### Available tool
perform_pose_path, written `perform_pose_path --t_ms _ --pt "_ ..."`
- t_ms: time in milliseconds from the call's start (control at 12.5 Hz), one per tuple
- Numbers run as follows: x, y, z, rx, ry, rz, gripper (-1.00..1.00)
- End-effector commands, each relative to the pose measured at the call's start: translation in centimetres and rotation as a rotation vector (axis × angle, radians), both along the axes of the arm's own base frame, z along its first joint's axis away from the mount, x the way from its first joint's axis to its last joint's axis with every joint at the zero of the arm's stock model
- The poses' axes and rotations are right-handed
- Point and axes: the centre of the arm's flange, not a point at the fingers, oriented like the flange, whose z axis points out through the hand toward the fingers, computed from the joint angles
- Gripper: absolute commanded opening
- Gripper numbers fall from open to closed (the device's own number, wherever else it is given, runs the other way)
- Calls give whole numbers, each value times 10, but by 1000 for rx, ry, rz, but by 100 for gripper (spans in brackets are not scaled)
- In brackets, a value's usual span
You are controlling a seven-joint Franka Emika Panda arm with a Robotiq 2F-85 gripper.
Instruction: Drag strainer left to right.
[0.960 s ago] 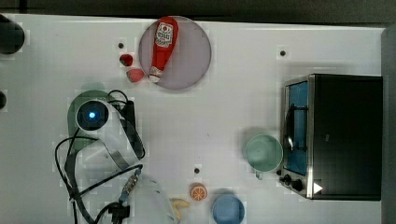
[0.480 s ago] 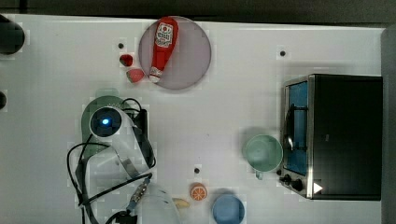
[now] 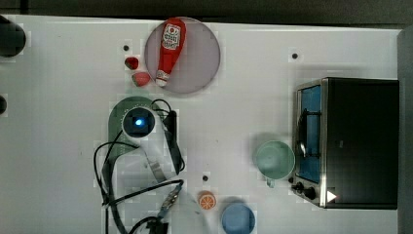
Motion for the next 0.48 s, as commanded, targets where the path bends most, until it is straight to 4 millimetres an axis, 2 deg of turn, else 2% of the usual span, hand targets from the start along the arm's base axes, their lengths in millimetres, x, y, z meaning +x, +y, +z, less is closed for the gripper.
perform_pose_path --t_ms 80,480 --pt "12 -44 11 -2 -19 5 100" --pt "10 -85 9 -27 -9 -55 100"
